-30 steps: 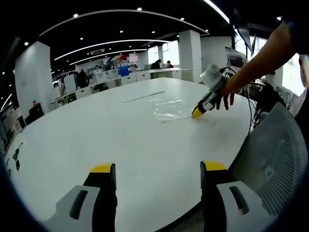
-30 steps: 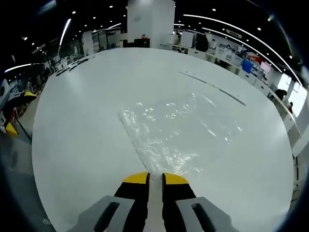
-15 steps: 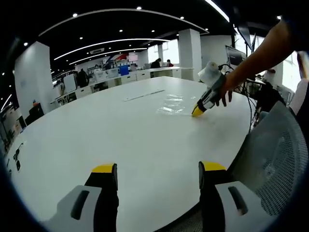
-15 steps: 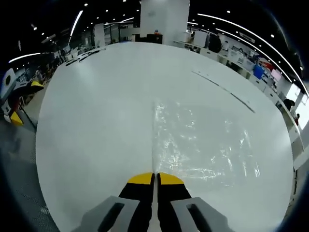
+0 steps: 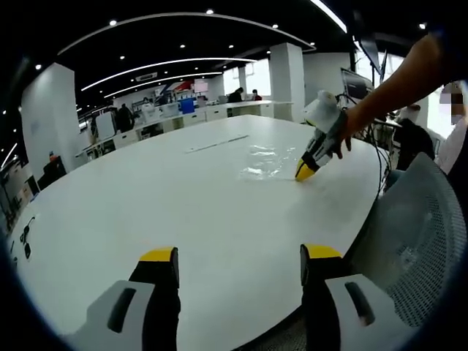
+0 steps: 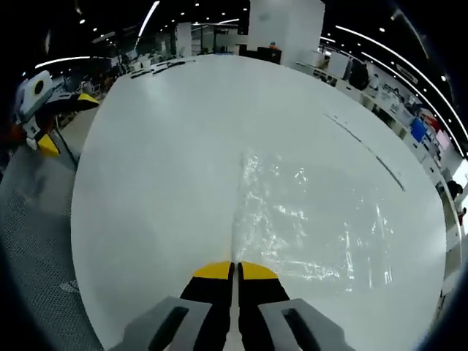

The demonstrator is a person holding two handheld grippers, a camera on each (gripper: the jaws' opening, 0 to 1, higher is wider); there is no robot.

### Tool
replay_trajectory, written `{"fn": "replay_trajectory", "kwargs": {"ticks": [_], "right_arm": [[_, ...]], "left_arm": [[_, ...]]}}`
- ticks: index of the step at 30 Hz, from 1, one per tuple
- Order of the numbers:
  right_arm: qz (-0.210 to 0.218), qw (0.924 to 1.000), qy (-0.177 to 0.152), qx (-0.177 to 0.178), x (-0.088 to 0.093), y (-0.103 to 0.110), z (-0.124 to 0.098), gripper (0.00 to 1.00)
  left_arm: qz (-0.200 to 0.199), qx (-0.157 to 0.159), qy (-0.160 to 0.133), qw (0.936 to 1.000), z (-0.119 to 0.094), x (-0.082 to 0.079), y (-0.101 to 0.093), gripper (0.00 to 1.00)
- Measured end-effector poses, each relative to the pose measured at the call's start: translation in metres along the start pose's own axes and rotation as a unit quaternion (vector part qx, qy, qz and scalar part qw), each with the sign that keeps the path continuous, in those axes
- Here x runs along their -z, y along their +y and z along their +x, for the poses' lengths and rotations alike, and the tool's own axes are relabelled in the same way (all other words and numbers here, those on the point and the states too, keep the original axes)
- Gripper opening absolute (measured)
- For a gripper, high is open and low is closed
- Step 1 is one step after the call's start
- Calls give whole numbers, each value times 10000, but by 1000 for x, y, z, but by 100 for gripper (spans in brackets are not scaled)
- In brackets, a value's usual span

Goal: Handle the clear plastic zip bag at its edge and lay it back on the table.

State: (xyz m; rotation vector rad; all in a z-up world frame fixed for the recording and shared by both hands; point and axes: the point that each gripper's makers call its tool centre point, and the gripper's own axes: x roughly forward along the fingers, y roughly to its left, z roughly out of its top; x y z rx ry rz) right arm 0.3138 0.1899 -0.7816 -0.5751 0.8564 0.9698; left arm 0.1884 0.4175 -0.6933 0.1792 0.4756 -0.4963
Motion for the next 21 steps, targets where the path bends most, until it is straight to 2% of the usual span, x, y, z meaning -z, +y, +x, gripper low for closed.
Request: {"fn": "replay_trajectory", "kwargs": {"ticks": [8, 15, 21], "right_arm": [[-541, 9983, 0, -227, -5, 17, -11, 0], [-714, 9968, -126, -331, -20, 27, -22, 0], [-897, 9947, -123, -488, -23, 35, -26, 0]], "left_arm": [[14, 39, 31, 10000, 1, 1, -2, 65], [38, 64, 81, 9999, 0, 1, -3, 65], [64, 77, 112, 9999, 0, 3, -3, 65]]}}
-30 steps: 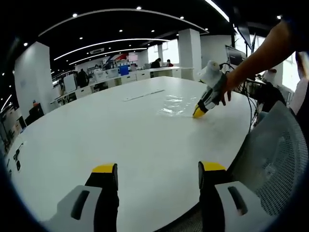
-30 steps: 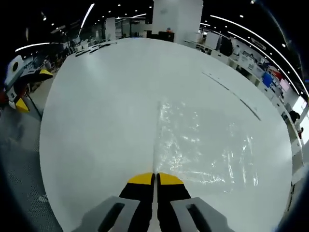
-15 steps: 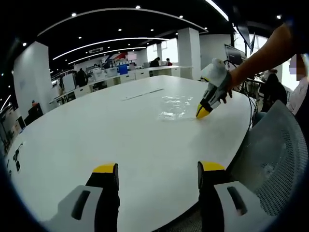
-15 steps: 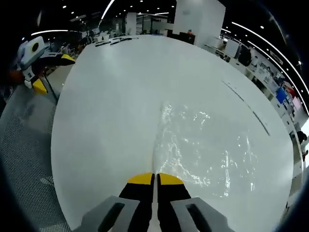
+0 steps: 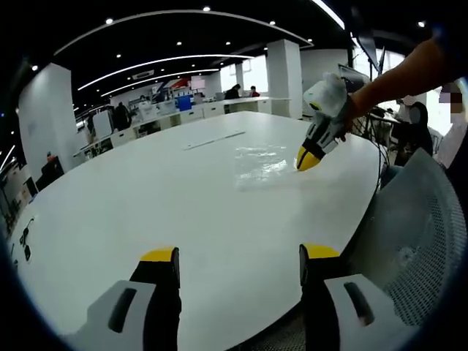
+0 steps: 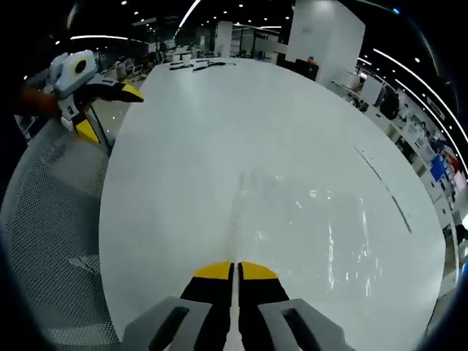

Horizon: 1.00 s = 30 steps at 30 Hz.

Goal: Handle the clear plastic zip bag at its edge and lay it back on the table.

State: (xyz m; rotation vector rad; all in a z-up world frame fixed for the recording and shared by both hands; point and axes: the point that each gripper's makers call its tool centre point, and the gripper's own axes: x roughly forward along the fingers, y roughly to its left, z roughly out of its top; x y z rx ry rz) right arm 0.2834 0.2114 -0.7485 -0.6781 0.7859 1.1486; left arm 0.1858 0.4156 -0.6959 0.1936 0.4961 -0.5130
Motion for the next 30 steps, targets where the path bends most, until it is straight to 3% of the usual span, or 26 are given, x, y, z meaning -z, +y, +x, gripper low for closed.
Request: {"fn": "replay_trajectory", "kwargs": {"ticks": [8, 19, 30], "right_arm": [[-288, 9994, 94, -168, 1, 17, -6, 0], [-495, 9985, 124, -218, 1, 14, -11, 0], [-465, 9987, -140, -137, -17, 14, -17, 0]], "left_arm": [[35, 14, 27, 10000, 1, 3, 0, 65], [57, 21, 79, 10000, 1, 4, -1, 64], [-40, 202, 96, 9997, 1, 5, -4, 66]]}}
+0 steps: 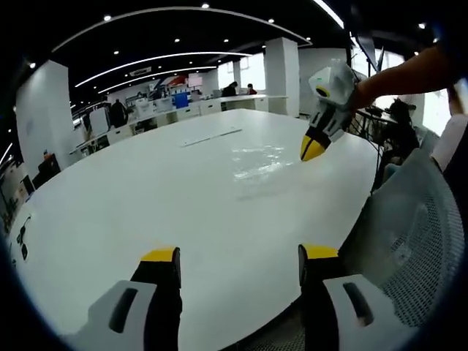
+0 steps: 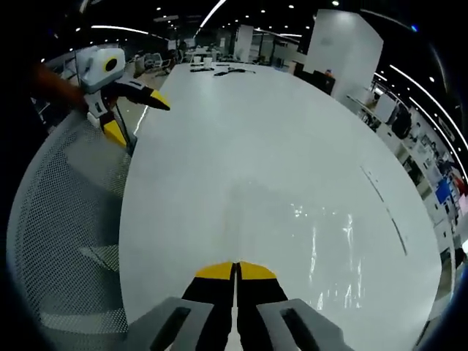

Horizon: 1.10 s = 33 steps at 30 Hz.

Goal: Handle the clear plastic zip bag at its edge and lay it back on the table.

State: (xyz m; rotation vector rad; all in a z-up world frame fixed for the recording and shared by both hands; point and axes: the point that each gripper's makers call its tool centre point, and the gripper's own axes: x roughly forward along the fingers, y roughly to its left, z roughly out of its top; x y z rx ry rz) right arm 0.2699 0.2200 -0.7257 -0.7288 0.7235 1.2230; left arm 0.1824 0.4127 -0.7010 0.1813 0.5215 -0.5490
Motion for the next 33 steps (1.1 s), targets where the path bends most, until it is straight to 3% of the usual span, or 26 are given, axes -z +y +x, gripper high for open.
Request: {"fn": "replay_trajectory", "kwargs": {"ticks": [7, 14, 20, 33], "right_arm": [[-89, 9999, -50, 15, -2, -2, 0, 0], [-107, 9999, -36, -5, -5, 2, -2, 0], [-93, 9999, -125, 44, -9, 2, -7, 0], [-238, 9995, -203, 11, -13, 16, -13, 0]], "left_arm": [[-28, 55, -19, 10000, -2, -3, 0, 67], [-125, 125, 76, 9998, -1, 3, 12, 73], [-267, 149, 59, 9995, 0, -2, 18, 74], [379, 504, 18, 9980, 19, -28, 10, 68]]}}
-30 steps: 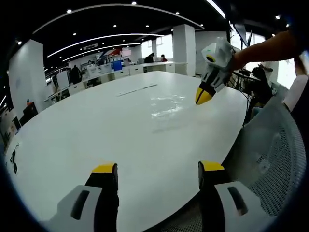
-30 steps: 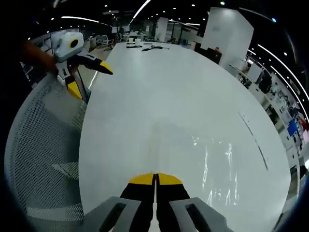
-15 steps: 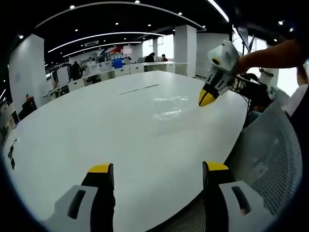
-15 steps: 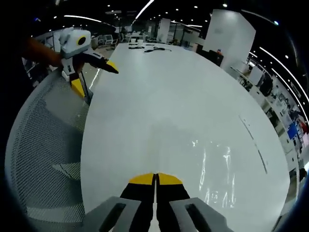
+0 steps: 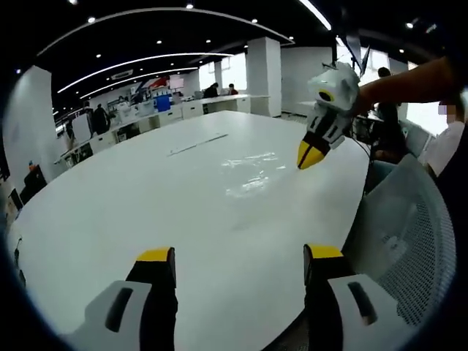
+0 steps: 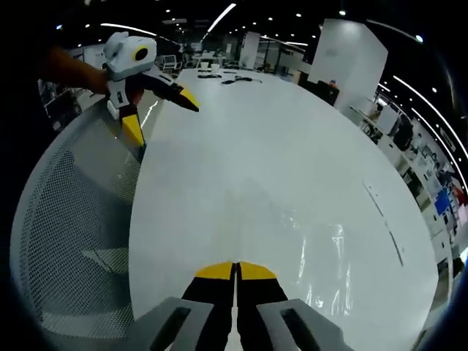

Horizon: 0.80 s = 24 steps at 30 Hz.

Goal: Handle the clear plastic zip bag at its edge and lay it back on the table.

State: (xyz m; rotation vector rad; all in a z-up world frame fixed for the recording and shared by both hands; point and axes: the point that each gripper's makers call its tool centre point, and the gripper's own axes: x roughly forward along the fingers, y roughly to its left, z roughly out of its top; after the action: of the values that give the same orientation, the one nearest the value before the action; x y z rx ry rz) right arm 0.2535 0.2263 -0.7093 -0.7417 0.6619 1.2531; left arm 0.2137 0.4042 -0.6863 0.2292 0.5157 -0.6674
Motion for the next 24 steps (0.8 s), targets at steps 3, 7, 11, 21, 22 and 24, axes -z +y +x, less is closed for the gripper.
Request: {"fn": "replay_trajectory", "kwargs": {"ticks": [3, 7, 11, 21, 22, 24], "right_arm": [[-53, 10000, -3, -18, -2, 3, 0, 0], [-162, 9998, -52, -86, -5, 9, -1, 0], [-326, 9992, -105, -186, -12, 16, -2, 0], [-809, 9963, -233, -182, -23, 24, -9, 0], [-841, 9960, -257, -184, -24, 25, -10, 0], [-931, 9951, -291, -174, -25, 26, -12, 0]], "left_arm": [[129, 71, 45, 9999, 6, -2, 1, 67], [233, 228, 107, 9994, 12, -4, -2, 64], [450, 324, 219, 9982, 20, -2, -3, 60], [963, 556, 366, 9931, 37, -7, -9, 51], [996, 568, 384, 9927, 38, -8, -10, 51], [1041, 603, 393, 9920, 41, -10, -12, 50]]}}
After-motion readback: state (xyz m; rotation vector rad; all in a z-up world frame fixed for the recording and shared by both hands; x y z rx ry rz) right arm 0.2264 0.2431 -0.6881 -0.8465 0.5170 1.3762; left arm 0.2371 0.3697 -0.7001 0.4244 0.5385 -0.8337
